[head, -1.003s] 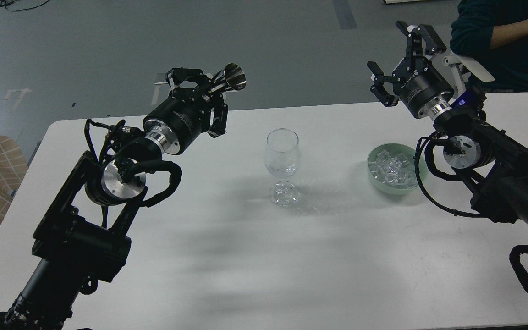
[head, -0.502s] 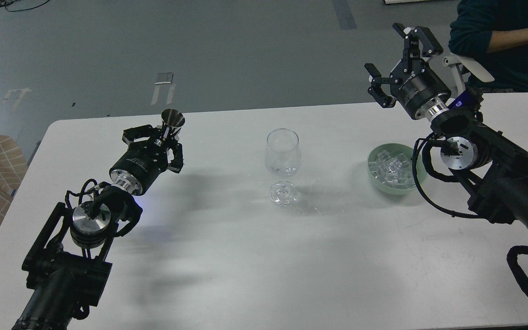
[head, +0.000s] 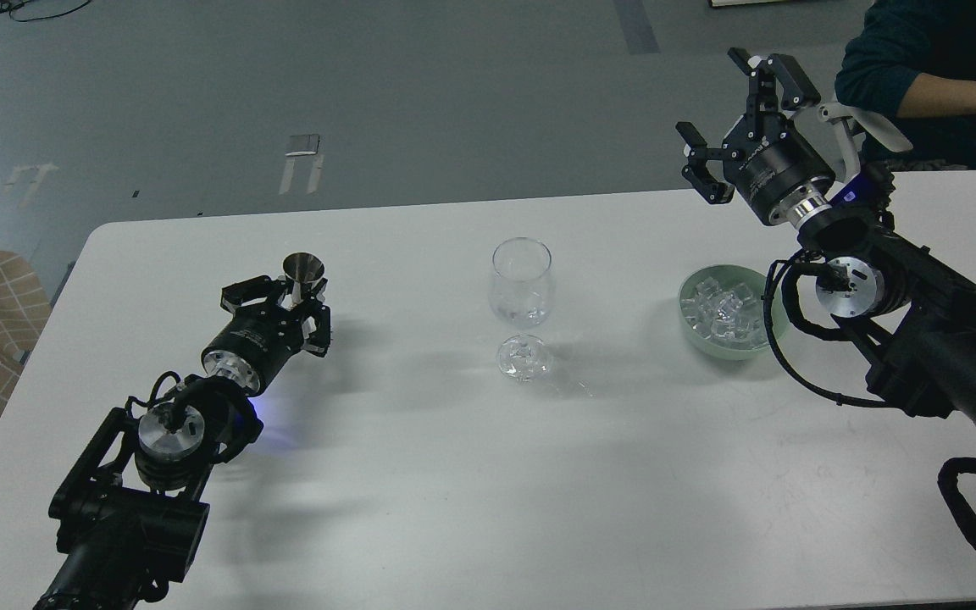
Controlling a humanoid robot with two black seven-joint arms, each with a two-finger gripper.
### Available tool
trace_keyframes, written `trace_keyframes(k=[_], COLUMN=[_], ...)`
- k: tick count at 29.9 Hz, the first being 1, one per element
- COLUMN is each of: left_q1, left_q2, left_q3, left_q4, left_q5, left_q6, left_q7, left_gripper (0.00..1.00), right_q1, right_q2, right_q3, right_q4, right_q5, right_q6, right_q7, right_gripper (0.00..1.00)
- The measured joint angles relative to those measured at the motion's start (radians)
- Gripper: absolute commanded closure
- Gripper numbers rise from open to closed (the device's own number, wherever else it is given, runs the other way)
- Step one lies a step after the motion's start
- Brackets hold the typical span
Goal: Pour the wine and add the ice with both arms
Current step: 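Turn the jigger upright and lower it back to its table spot, then open the left gripper and pull it back from the jigger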
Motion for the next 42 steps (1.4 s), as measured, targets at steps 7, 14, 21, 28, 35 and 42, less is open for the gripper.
trace_keyframes(k=[7, 14, 21, 28, 35, 42], left_q1=[-0.004, -0.006, -0.008, -0.013, -0.013, 0.013], left_q2=[0.003, 0.006, 0.010, 0.011, 0.017, 0.057], left_q3=[-0.001, 0.001, 0.006, 0.015, 0.013, 0.000], left_q4=[0.009, 0.018, 0.024, 0.054, 0.058, 0.050], left_q5=[-0.001, -0.001, 0.000, 0.001, 0.002, -0.001], left_q6=[-0.001, 0.001, 0.004, 0.006, -0.001, -0.091], left_q7=[0.004, 0.004, 0.004, 0.000, 0.013, 0.080], left_gripper=[0.52, 0.41, 0.27, 0.02, 0.02, 0.02], right_q1=[0.000, 0.000, -0.002, -0.002, -0.002, -0.003], right_q2=[0.000, 0.001, 0.001, 0.001, 0.002, 0.002], right_q3=[0.000, 0.000, 0.000, 0.000, 0.000, 0.000], right_q4=[0.000, 0.000, 0.001, 0.001, 0.004, 0.006], right_q5=[0.000, 0.000, 0.000, 0.000, 0.000, 0.000], right_q6=[0.000, 0.000, 0.000, 0.000, 0.000, 0.000], right_q7=[0.000, 0.000, 0.000, 0.001, 0.001, 0.001], right_gripper=[0.00, 0.00, 0.00, 0.00, 0.00, 0.00])
